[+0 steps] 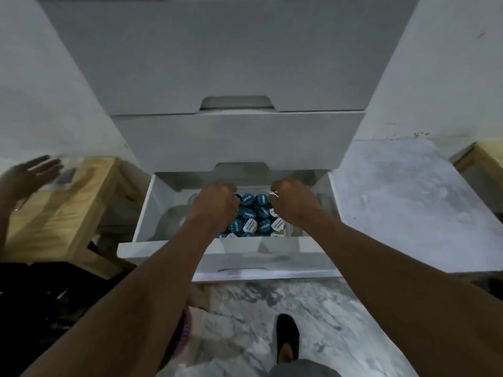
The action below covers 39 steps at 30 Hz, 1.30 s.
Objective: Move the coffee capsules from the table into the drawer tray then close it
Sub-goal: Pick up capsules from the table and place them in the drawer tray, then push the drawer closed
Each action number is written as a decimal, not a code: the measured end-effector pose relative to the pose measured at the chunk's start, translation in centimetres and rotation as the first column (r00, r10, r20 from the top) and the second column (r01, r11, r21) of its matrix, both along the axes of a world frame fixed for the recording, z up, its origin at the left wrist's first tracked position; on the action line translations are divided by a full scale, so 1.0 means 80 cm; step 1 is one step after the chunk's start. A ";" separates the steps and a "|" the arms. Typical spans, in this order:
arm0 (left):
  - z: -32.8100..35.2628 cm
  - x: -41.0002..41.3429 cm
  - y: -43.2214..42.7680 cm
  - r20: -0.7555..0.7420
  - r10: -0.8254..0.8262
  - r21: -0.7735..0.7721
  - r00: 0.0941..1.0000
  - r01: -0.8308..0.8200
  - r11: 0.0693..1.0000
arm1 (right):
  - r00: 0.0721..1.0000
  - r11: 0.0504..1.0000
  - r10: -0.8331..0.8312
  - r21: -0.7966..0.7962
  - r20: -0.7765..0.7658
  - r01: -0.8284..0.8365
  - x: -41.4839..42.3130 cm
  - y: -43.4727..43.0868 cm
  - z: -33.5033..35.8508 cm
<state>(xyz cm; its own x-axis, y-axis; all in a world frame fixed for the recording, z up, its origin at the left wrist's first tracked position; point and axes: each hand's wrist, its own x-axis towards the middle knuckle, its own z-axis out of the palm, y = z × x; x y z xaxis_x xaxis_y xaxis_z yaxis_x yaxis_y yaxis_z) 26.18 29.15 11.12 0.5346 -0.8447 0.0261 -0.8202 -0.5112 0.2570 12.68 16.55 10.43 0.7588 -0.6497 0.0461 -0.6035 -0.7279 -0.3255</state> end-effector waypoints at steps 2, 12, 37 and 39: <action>0.013 -0.006 0.025 0.029 -0.014 -0.060 0.999 0.016 0.998 | 0.999 0.999 -0.033 -0.034 0.016 0.034 -0.005 0.026 0.012; 0.003 -0.028 0.153 0.171 -0.176 -0.318 0.970 0.223 0.922 | 0.967 0.970 0.039 -0.243 0.252 0.024 -0.054 0.165 0.017; -0.059 0.008 0.183 0.412 -0.204 -0.296 0.888 0.342 0.892 | 0.964 0.850 0.138 -0.526 0.227 0.002 -0.082 0.139 -0.061; -0.061 0.013 0.176 0.403 -0.204 -0.295 0.892 0.338 0.894 | 0.960 0.844 0.147 -0.536 0.237 0.004 -0.078 0.134 -0.062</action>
